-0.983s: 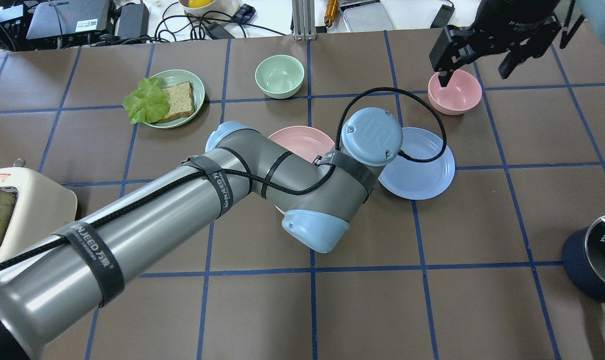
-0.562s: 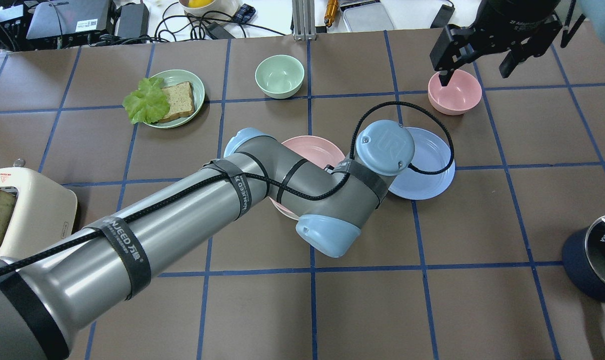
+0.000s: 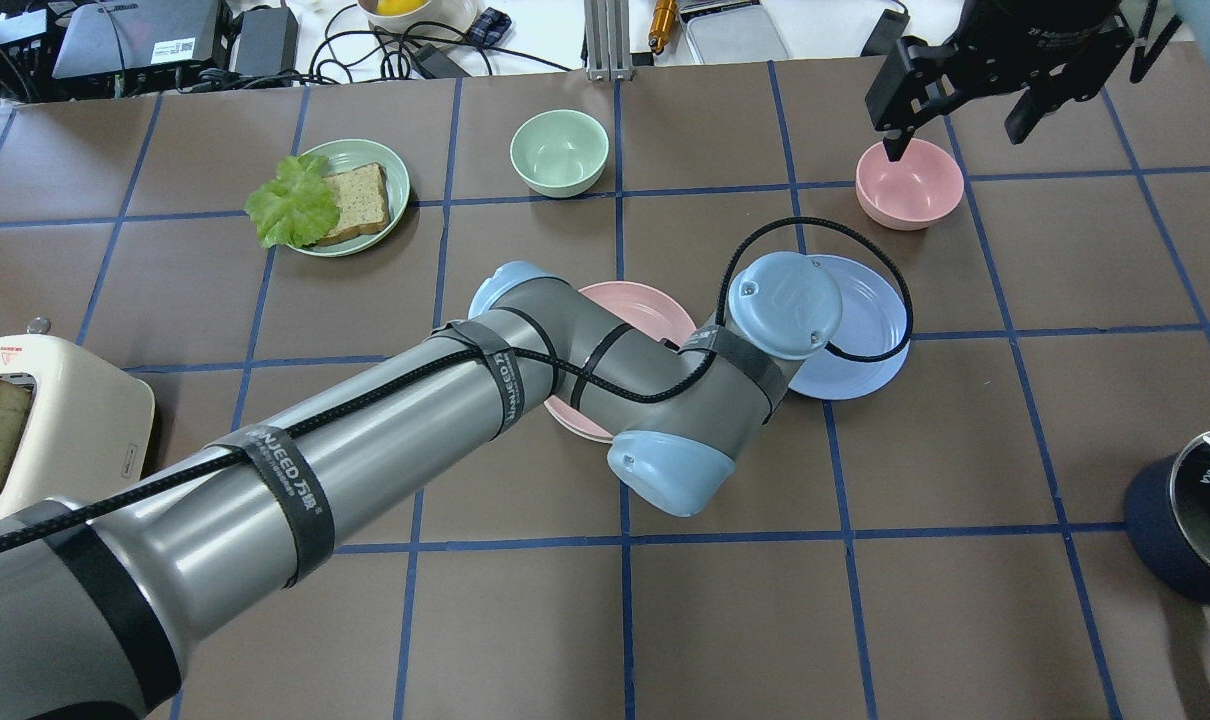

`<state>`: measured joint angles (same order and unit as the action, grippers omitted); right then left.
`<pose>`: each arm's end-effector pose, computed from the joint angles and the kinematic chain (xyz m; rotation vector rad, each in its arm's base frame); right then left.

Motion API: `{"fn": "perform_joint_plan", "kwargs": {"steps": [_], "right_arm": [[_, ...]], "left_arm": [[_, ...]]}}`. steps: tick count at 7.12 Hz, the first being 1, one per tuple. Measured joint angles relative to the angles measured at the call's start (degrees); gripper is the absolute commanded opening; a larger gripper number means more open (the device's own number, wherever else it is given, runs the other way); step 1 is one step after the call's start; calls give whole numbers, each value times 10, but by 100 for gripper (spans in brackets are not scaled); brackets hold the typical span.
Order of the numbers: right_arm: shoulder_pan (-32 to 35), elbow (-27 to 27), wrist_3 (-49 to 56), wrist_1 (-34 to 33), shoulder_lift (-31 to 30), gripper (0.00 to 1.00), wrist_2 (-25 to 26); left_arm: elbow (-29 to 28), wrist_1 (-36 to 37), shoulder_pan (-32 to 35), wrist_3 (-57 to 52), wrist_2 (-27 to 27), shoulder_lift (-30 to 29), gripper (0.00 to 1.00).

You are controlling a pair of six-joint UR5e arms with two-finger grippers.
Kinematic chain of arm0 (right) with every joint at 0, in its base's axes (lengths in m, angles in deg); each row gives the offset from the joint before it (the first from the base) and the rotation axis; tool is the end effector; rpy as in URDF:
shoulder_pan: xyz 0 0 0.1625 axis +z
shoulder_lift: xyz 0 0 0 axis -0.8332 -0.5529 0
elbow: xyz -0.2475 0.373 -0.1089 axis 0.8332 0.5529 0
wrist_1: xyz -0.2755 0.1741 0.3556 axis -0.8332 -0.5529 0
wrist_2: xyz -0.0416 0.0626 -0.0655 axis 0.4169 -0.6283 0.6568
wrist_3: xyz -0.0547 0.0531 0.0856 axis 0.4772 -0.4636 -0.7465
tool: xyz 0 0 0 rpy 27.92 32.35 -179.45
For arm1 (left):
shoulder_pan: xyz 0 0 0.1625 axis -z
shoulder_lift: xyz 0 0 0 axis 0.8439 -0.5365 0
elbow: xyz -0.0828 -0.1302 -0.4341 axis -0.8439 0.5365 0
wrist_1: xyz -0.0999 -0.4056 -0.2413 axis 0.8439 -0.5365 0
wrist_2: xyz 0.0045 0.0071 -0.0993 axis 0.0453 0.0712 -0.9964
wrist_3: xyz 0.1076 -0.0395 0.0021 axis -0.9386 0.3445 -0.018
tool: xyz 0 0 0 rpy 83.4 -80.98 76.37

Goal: Stack three plates with pink and blue
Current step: 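Lower the pink plate onto the cream plate and open the left gripper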

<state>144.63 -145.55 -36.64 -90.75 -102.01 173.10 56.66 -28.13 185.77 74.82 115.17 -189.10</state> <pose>0.1124 -0.5891 0.5726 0.1572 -3.1031 0.1637 -0.5208 -0.4873 0.1947 0.9931 2.7582 -0.1272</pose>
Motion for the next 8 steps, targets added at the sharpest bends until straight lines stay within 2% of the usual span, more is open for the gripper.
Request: {"fn": "perform_joint_plan", "kwargs": {"steps": [3, 4, 5, 6, 8], "right_arm": [[-4, 18, -6, 18, 1, 100, -4], [-11, 21, -9, 31, 2, 100, -10], [-23, 21, -10, 36, 2, 100, -19], [-33, 21, -11, 37, 1, 100, -26], [-38, 19, -11, 37, 1, 100, -32]], "left_arm": [[0, 0, -1, 0, 1, -7, 0], [-1, 0, -1, 0, 1, -11, 20], [-1, 0, -1, 0, 1, -13, 71], [-1, 0, -1, 0, 1, -13, 99], [-2, 0, -1, -1, 1, -6, 100]]}}
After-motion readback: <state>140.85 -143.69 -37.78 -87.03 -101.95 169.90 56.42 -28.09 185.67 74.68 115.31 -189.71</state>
